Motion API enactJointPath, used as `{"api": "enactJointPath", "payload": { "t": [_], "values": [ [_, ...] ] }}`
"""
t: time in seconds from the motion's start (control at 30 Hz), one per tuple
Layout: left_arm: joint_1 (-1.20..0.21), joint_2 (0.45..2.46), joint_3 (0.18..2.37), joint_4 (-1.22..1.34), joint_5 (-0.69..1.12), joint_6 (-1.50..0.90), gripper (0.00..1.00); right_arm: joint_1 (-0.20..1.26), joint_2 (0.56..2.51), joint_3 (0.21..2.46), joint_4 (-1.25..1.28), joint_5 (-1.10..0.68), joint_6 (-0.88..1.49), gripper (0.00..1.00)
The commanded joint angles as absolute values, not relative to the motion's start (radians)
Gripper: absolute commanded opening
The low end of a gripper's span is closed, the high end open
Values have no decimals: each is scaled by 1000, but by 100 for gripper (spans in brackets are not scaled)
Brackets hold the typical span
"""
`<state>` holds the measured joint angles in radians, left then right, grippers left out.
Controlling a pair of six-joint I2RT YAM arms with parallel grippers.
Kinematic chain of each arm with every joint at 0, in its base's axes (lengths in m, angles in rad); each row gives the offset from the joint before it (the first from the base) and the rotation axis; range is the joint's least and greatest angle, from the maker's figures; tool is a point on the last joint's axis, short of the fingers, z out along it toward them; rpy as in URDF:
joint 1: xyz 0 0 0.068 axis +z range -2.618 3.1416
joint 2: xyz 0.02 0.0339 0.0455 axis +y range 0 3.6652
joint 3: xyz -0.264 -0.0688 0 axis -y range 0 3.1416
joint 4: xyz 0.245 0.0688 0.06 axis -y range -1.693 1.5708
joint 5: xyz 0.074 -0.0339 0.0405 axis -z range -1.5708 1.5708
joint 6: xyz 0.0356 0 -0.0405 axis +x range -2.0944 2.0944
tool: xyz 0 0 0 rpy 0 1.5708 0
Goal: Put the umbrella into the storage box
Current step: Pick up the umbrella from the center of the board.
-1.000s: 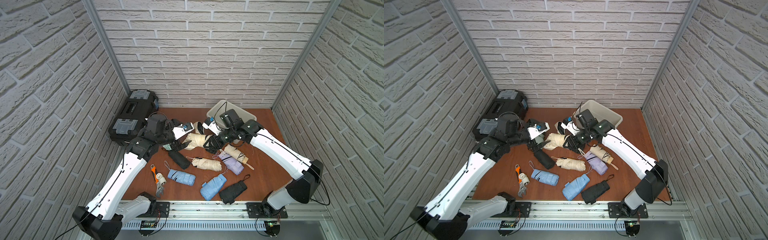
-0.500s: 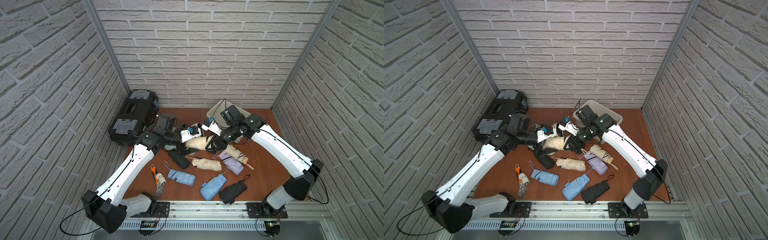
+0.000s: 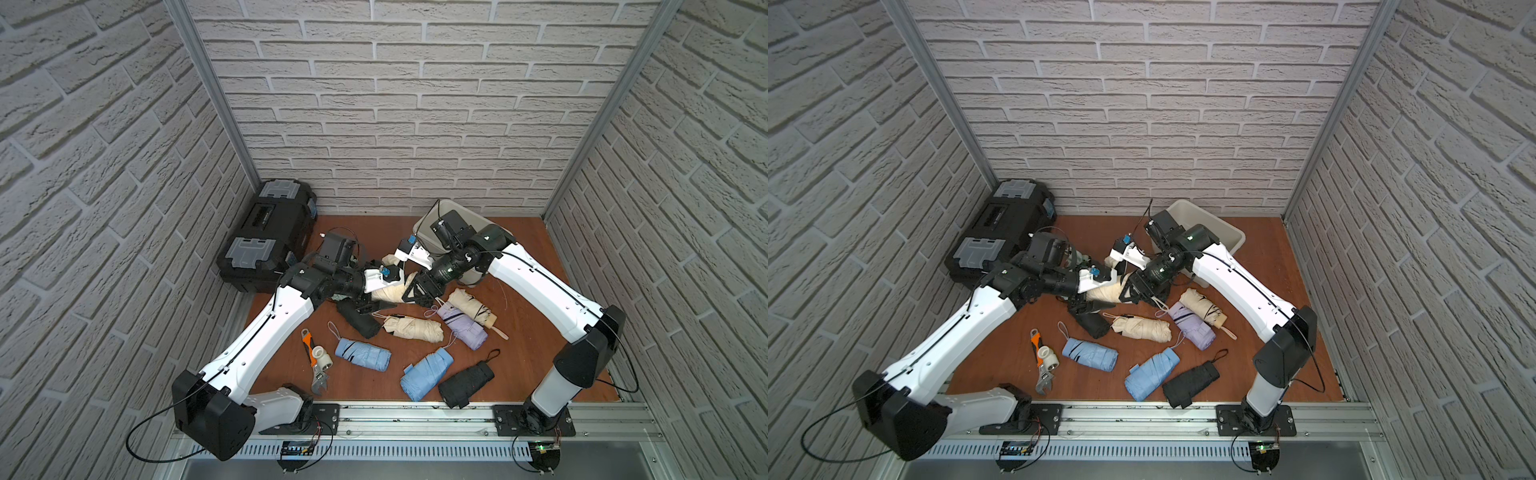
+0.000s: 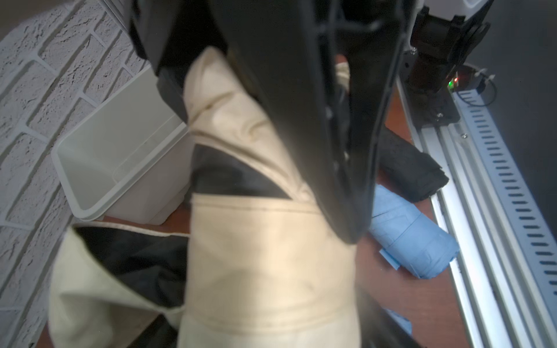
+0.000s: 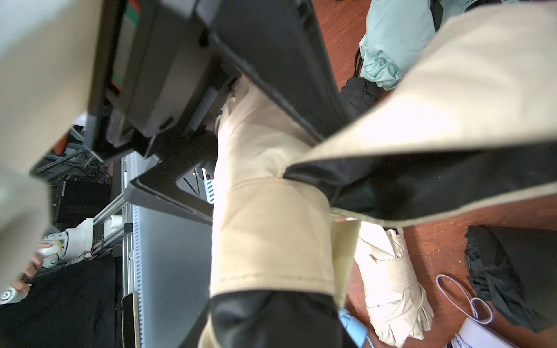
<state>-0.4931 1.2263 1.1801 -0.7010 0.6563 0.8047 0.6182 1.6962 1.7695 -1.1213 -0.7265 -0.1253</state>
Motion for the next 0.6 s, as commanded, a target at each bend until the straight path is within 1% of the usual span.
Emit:
{"api": "enactJointPath", "payload": {
  "t": [0.0,0.1,0.27,0.37,0.4,0.57],
  "values": [
    [-513,1189,1142,-671,596,896,69,621,1686,1787,-1016,-820,-93,19],
    [-522,1164,1109,-632,568,919,62,621,1694,1777,-1000,-828,-67,20],
    [-532,1127,1085,-575,559,917,51,621,1696,1760,-962,-829,-11,21],
    [-535,1115,1070,-551,546,914,43,621,1692,1752,-935,-825,6,24],
    [-537,1111,1065,-541,542,909,41,621,1692,1753,-929,-821,11,28],
    [-544,1111,1060,-512,532,864,37,618,1697,1772,-915,-757,55,60]
  ]
}}
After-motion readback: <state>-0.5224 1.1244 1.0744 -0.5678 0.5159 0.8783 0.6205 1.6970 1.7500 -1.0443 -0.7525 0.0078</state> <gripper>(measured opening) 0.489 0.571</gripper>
